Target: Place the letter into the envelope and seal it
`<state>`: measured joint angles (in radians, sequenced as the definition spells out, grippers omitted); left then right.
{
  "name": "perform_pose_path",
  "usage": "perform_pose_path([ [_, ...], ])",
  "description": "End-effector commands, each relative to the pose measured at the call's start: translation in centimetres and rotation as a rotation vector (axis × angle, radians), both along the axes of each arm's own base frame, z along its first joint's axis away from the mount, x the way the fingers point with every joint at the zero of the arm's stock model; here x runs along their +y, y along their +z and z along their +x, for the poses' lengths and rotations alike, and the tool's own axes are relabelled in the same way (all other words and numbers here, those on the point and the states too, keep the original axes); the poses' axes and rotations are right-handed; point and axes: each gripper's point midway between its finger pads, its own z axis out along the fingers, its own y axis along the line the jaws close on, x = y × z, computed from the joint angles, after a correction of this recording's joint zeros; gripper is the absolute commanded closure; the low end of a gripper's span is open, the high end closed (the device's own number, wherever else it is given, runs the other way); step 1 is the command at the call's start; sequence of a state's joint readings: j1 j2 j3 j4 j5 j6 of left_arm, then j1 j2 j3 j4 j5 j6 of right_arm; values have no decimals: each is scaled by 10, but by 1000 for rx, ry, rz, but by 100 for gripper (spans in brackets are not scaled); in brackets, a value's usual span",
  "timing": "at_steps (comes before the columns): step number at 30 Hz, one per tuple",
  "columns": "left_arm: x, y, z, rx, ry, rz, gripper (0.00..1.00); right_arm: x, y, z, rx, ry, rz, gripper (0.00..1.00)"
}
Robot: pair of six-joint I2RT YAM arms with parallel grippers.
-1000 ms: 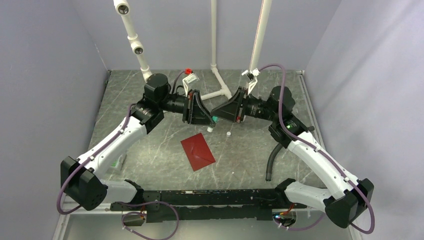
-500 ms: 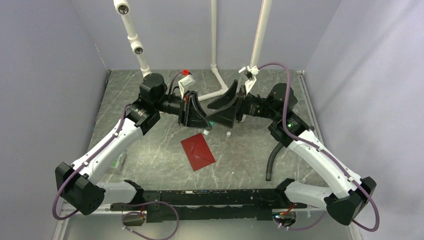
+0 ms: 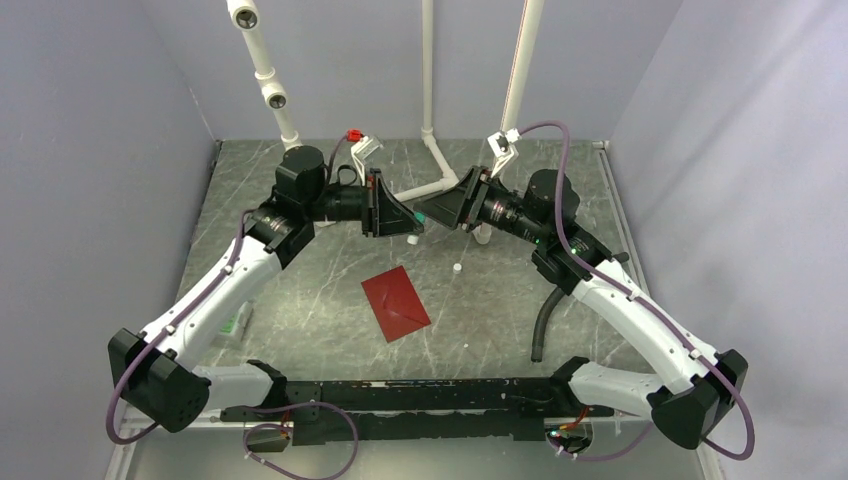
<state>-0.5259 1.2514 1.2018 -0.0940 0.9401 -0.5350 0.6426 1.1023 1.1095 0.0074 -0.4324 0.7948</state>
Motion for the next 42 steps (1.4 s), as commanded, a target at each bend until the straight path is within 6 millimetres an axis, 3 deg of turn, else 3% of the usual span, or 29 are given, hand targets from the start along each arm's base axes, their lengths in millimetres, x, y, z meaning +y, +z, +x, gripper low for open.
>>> perform_pose_path([
  [1, 5, 16, 2, -38, 38, -41, 98, 2, 16, -5, -13, 28, 36, 56],
  [6, 5, 21, -9, -44, -24, -62, 98, 4, 19, -8, -30, 54, 34, 78],
  [10, 7, 28, -40, -63, -232, -97, 98, 7, 24, -19, -124, 136, 26, 100],
  [14, 18, 32, -71, -94, -422, -115, 98, 12, 31, -60, -347, 392, 57, 100],
  [18, 23, 38, -80, -159, -436, -124, 98, 7, 36, -97, -486, 615, 86, 100],
  [20, 23, 41, -79, -181, -424, -123, 98, 7, 38, -99, -496, 640, 72, 100],
  [22, 21, 42, -74, -186, -388, -124, 98, 12, 37, -78, -452, 528, 22, 100],
  [23, 19, 42, -69, -183, -359, -123, 97, 13, 33, -62, -414, 443, -21, 92],
  [25, 14, 42, -51, -172, -249, -111, 98, 7, 16, -21, -289, 208, -128, 47],
  [26, 12, 40, -39, -156, -170, -93, 98, 0, 10, -3, -241, 90, -164, 35],
  [27, 10, 37, -23, -117, -74, -71, 97, -10, 6, 14, -196, -36, -185, 30],
  [29, 12, 32, 8, -37, 128, -40, 98, -36, -7, 41, -103, -278, -188, 28],
  [33, 27, 27, 51, 132, 456, -53, 97, -37, -23, 35, -86, -346, -150, 28],
  [37, 41, 21, 68, 284, 635, -71, 98, -16, -39, 27, -94, -333, -262, 28],
  [42, 36, 20, 69, 365, 626, -77, 97, 1, -45, 29, -112, -327, -311, 28],
])
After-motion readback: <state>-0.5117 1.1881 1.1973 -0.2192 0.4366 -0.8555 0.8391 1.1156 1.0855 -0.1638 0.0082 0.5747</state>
